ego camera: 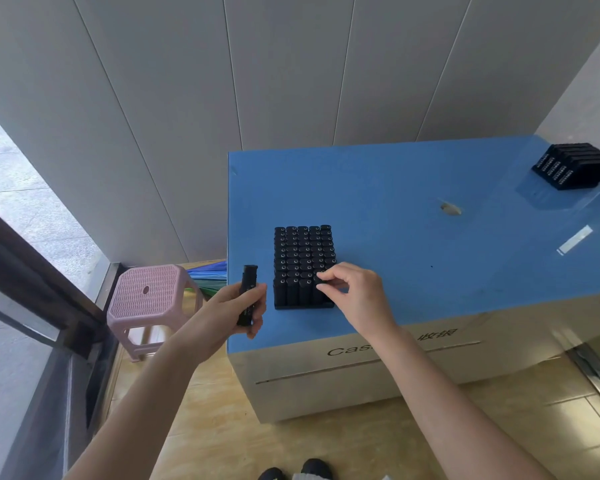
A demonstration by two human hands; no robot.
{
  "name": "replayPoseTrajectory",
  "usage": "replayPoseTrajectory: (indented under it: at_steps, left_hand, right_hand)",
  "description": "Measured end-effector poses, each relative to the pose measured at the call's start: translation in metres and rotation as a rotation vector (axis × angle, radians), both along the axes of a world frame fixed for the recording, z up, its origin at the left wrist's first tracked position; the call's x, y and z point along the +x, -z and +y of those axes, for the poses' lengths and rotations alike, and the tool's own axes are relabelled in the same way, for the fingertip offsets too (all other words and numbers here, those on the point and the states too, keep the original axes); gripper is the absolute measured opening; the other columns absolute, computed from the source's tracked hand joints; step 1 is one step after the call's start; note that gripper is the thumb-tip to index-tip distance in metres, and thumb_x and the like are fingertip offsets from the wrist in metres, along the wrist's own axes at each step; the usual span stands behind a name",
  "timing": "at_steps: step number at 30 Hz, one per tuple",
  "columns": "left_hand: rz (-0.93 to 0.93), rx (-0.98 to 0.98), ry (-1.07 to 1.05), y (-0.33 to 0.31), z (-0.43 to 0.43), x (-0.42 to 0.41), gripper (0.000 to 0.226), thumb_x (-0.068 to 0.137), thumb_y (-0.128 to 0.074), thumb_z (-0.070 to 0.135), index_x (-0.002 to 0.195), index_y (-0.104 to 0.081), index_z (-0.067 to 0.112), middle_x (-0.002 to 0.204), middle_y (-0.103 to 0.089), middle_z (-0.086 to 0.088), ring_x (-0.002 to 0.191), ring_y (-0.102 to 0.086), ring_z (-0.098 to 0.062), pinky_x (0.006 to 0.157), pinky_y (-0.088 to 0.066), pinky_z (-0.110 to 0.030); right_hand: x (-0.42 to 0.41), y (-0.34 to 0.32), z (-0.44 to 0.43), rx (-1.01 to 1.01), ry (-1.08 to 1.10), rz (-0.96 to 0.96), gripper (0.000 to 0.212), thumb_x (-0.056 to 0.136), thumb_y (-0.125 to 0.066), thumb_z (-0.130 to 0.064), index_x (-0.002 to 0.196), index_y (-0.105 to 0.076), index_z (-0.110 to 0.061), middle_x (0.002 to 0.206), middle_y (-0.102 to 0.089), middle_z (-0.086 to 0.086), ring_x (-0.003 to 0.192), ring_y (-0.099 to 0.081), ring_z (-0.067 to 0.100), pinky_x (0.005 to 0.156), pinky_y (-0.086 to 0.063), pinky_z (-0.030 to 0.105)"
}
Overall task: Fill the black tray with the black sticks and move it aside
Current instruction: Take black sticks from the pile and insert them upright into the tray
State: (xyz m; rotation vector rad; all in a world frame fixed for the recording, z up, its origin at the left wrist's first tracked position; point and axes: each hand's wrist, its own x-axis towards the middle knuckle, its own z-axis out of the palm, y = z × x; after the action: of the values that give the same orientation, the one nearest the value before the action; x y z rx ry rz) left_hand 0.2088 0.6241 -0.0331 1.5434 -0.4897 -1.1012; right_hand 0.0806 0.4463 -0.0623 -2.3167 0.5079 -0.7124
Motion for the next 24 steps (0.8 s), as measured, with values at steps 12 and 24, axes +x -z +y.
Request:
replayPoseTrajectory:
  at_steps: [12, 24]
  left_hand:
    - [0.234, -0.095, 0.022, 0.001, -0.017, 0.008, 0.038, 0.091, -0.024, 0.033, 0.076, -0.047, 0.007, 0.058, -0.037, -0.001, 0.045, -0.030, -0.013, 0.046, -0.025, -0.022]
    - [0.001, -0.119, 0.157, -0.004, -0.022, -0.004, 0.007, 0.092, -0.053, 0.007, 0.093, -0.055, 0.001, 0.073, -0.053, -0.005, 0.061, -0.051, -0.014, 0.058, -0.044, -0.020]
  right_hand:
    - [-0.003, -0.008, -0.006, -0.131, -0.006, 0.158, 0.013, 0.078, -0.072, -0.017, 0.091, -0.073, -0.014, 0.087, -0.071, -0.005, 0.076, -0.065, 0.017, 0.070, -0.052, 0.032]
    - [-0.007, -0.030, 0.022, 0.360, 0.096, 0.072, 0.036, 0.096, -0.041, -0.040, 0.094, -0.070, -0.019, 0.086, -0.067, -0.006, 0.064, -0.061, 0.010, 0.063, -0.050, 0.024]
